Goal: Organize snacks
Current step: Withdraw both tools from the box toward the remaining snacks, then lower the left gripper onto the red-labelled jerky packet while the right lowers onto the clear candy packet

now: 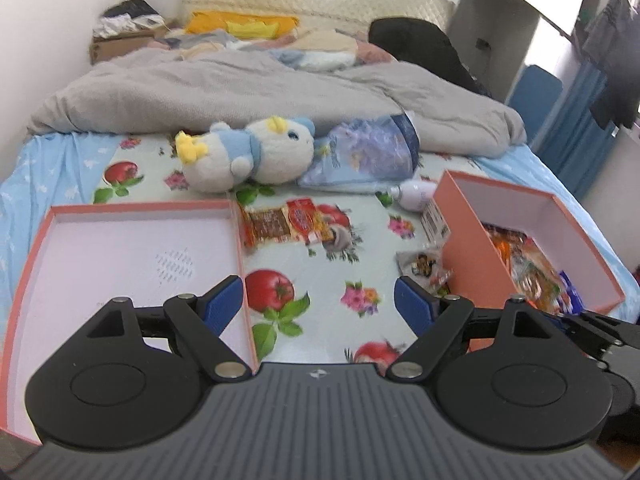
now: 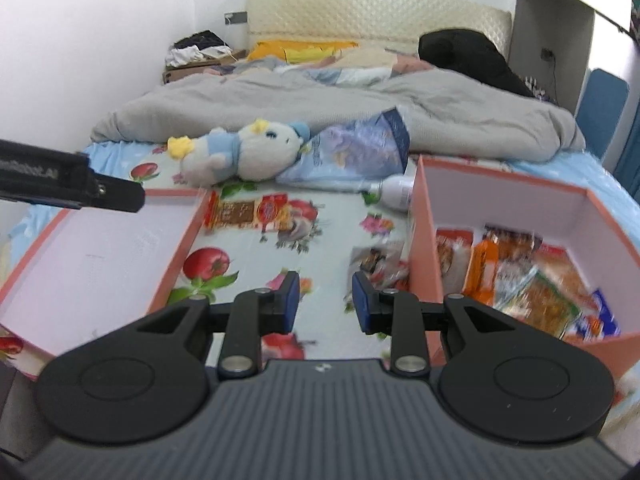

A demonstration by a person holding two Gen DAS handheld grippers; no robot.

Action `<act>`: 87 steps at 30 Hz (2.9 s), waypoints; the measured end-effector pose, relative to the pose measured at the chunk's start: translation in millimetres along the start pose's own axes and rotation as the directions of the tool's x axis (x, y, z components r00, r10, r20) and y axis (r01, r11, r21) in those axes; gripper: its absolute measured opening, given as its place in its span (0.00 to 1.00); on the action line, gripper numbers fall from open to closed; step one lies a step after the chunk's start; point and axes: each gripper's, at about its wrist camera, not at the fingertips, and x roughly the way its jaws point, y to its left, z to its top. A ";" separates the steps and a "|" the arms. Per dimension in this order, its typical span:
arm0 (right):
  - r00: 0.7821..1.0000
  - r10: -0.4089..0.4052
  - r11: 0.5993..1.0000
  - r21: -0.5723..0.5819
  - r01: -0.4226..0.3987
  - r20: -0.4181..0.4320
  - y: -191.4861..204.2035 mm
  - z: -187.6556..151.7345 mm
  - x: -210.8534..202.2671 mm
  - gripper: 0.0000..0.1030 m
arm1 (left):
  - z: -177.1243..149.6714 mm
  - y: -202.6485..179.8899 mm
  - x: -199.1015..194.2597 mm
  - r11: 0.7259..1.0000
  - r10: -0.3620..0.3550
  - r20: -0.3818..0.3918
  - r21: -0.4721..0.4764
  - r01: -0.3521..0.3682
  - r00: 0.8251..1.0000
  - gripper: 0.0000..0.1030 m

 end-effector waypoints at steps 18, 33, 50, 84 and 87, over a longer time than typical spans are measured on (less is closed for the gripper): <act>0.998 -0.024 0.995 0.097 0.031 -0.064 33.0 -13.1 43.7 0.45 | 4.8 53.4 46.2 0.994 0.020 -0.128 0.114 -0.005 0.992 0.86; 0.995 -0.097 0.989 0.106 0.100 -0.030 25.1 2.5 115.6 0.67 | 50.2 37.2 150.9 0.901 -0.002 -0.169 0.428 0.075 0.986 0.85; 0.953 -0.294 0.946 -0.161 0.280 -0.068 1.2 9.3 200.5 0.67 | 81.5 5.1 292.0 0.637 -0.012 -0.317 0.728 0.252 0.948 0.85; 0.975 -0.071 0.995 -0.087 0.054 -0.212 -11.1 -8.4 206.2 0.53 | 60.3 16.8 315.1 0.772 -0.017 -0.514 0.538 0.338 0.858 0.66; 0.976 -0.052 0.994 -0.106 0.030 -0.212 -9.2 -11.9 200.8 0.51 | 48.0 9.5 301.2 0.788 -0.019 -0.515 0.519 0.330 0.857 0.61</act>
